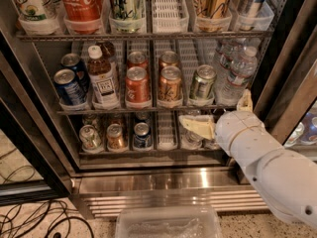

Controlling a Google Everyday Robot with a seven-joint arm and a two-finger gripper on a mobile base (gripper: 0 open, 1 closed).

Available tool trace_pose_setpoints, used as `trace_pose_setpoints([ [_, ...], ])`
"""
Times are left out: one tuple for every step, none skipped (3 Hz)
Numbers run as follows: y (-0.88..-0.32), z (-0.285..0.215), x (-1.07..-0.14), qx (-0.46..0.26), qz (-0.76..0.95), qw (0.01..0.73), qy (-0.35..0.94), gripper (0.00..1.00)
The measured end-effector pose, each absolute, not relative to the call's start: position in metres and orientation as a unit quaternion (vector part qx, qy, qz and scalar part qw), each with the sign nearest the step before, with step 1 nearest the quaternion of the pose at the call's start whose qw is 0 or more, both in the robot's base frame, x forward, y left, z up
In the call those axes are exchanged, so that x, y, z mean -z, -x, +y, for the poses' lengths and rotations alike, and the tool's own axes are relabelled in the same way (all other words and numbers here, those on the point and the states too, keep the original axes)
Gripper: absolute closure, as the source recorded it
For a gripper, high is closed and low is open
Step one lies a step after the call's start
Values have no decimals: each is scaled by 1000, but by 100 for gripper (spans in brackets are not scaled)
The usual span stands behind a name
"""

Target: Pick green can from middle shelf of fridge

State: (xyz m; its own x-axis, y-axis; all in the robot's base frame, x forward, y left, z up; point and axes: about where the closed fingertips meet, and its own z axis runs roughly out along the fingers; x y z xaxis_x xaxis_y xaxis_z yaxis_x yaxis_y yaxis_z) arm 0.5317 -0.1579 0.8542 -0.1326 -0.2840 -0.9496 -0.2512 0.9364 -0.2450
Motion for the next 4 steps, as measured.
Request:
trace_pose_setpoints([
  [-533, -149, -853, 6, 742, 649, 171, 13],
  [-534, -141, -852, 3, 732, 660, 169, 24],
  [-536, -138, -852, 5, 721, 673, 166, 24],
  [-546, -139, -851, 19, 703, 692, 162, 23],
])
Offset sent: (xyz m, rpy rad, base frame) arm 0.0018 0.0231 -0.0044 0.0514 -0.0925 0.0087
